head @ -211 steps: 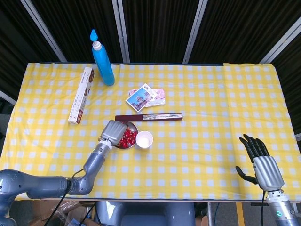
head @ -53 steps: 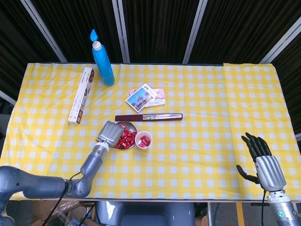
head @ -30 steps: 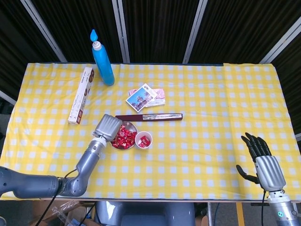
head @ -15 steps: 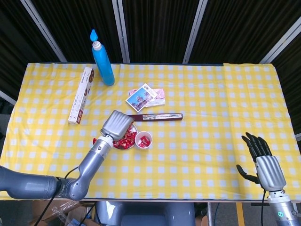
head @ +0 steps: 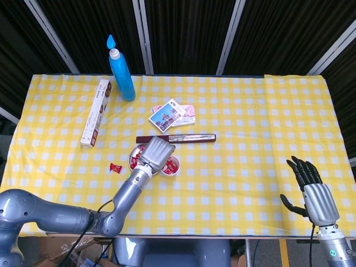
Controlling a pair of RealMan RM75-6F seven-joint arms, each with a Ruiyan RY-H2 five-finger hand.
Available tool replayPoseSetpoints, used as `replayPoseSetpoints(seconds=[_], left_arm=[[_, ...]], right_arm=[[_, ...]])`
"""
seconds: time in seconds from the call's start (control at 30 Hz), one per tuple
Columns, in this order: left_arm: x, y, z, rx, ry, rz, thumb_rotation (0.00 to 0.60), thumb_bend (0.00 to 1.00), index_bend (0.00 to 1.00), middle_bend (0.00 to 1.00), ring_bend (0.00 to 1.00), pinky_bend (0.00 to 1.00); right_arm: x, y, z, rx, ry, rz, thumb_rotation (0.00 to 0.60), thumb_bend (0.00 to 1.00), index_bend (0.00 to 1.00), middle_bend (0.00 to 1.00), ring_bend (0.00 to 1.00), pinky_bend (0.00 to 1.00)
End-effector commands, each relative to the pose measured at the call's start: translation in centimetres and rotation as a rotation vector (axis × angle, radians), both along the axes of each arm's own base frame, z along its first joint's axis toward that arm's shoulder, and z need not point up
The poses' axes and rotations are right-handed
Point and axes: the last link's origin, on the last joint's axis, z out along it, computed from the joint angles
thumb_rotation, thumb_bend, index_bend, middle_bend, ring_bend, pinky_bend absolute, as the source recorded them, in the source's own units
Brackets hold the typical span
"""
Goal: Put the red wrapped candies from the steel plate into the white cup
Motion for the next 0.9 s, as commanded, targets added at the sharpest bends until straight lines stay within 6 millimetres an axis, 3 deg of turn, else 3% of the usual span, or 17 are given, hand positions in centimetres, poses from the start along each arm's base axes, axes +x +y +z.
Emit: replayPoseSetpoints(seconds=[0.03, 0.17, 0.4, 0.9], left_arm=[[0.3, -0.1, -0.5, -0.007, 0.005, -0.006, 0.6, 0.44, 0.56, 0.64, 0.89, 0.98], [0.5, -0.2, -1.0, -0.017, 0.021, -0.014, 0.6, 0.43, 0.56, 0.64, 0.89, 0.98], [0.7, -0.6, -1.6, -0.024, 0.035, -0.03, 0.6, 0.31, 0.49, 0.55, 0.89, 0.98], [1.1, -0.4, 0.4, 0.006, -0.037, -0.04, 0.6, 0.28, 0.41, 0.47, 0.89, 0.98]], right_arm=[[0.0, 0.0, 0.0, -0.001, -0.001, 0.0, 0.6, 0.39, 0.0, 0.0, 0.0, 0.0], [0.1, 0.0, 0.0, -0.001, -0.003, 0.002, 0.6, 0.39, 0.0, 0.0, 0.0, 0.0], [0.1, 0.0, 0.1, -0.003, -0.005, 0.002, 0.6, 0.39, 0.0, 0.0, 0.0, 0.0], [0.1, 0.0, 0.0, -0.004, -0.007, 0.002, 0.6, 0.39, 0.0, 0.0, 0.0, 0.0]])
